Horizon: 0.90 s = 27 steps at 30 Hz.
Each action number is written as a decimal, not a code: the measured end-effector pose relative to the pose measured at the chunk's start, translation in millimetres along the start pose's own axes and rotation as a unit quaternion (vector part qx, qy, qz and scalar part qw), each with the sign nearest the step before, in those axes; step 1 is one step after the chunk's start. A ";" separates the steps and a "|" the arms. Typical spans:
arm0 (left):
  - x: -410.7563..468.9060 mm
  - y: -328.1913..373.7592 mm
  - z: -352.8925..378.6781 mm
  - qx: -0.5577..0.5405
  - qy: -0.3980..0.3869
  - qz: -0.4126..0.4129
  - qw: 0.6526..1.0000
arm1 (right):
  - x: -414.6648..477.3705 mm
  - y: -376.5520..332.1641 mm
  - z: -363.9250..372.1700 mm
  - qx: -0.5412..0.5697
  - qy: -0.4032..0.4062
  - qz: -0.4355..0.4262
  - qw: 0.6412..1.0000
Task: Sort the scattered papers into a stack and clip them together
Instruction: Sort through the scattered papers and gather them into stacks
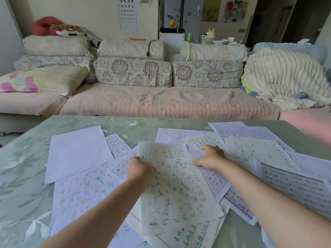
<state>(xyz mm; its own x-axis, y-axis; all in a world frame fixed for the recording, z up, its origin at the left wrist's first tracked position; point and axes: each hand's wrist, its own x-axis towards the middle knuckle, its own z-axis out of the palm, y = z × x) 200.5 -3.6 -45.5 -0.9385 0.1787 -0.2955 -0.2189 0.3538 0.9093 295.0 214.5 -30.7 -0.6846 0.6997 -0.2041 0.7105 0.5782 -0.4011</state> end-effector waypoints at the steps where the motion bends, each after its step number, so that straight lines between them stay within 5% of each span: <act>1: 1.9 -0.3 3.9 0.003 0.003 0.000 1.000 | 3.3 -1.4 -0.2 -0.004 -0.005 0.010 1.000; 5: 4.8 -2.1 14.3 0.017 0.025 0.009 1.000 | 10.8 -2.3 -4.7 -0.004 -0.032 0.021 0.999; 11: 3.1 -5.7 17.4 0.002 0.039 0.019 0.999 | 17.0 8.4 -3.7 0.144 -0.054 -0.023 0.988; 19: -5.9 14.6 0.9 -0.122 0.022 0.052 0.991 | -9.8 5.6 -12.0 0.390 -0.025 -0.095 0.916; 23: -8.9 23.4 -11.7 -0.154 0.004 0.038 0.987 | -18.4 8.5 -10.0 0.411 -0.072 -0.095 0.904; 27: -14.0 28.0 -23.3 -0.136 -0.048 0.062 0.988 | -29.5 2.1 -6.3 0.336 -0.085 -0.113 0.931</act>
<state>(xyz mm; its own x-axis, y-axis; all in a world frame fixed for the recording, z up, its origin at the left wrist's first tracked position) 201.3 -17.7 -9.1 -0.9360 0.2955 -0.1913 -0.1794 0.0671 0.9815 317.7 197.7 -19.9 -0.8607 0.4829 -0.1615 0.3219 0.2703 -0.9074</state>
